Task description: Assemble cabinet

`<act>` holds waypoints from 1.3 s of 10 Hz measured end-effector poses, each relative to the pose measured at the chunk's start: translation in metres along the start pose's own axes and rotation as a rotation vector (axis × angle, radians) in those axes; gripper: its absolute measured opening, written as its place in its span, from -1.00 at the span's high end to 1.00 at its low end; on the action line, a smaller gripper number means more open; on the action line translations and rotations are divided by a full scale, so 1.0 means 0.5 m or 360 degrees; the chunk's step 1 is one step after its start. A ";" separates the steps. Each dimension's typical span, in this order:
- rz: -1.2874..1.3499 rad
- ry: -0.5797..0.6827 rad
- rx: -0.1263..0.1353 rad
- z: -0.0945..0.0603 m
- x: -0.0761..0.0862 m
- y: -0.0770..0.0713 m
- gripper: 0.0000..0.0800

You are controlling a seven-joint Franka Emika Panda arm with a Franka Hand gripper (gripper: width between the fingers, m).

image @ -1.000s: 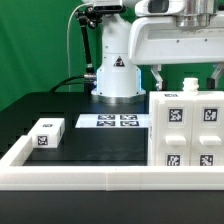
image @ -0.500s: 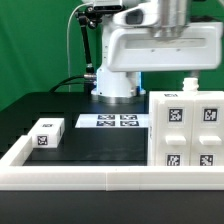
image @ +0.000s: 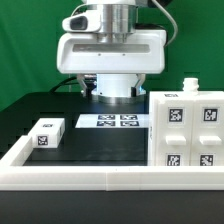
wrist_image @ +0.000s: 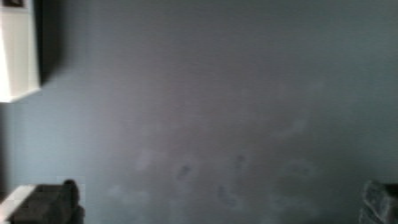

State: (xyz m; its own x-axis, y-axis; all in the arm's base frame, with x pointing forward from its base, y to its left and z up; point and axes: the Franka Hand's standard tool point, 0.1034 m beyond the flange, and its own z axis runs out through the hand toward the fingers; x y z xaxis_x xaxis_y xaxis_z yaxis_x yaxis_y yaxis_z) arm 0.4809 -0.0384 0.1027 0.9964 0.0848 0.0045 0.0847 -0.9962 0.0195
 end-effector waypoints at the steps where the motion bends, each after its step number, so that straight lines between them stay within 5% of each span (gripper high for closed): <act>1: 0.0003 -0.0001 0.0000 0.000 0.000 0.002 -0.99; 6: -0.0092 -0.0012 0.0010 0.007 -0.012 0.017 -0.99; 9: -0.0119 -0.0078 0.0014 0.038 -0.076 0.155 -0.99; 11: -0.0105 -0.0115 0.0058 0.055 -0.112 0.237 -0.99; 13: -0.0112 -0.0110 0.0057 0.055 -0.103 0.218 -0.99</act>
Offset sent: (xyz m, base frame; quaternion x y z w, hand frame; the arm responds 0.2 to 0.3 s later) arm 0.0000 0.0000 0.0000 0.0000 0.0000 0.0000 1.0000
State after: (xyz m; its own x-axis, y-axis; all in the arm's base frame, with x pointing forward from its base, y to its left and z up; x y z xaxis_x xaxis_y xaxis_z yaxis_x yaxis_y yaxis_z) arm 0.4390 -0.1521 0.0771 0.9859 0.1542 -0.0645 0.1533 -0.9880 -0.0186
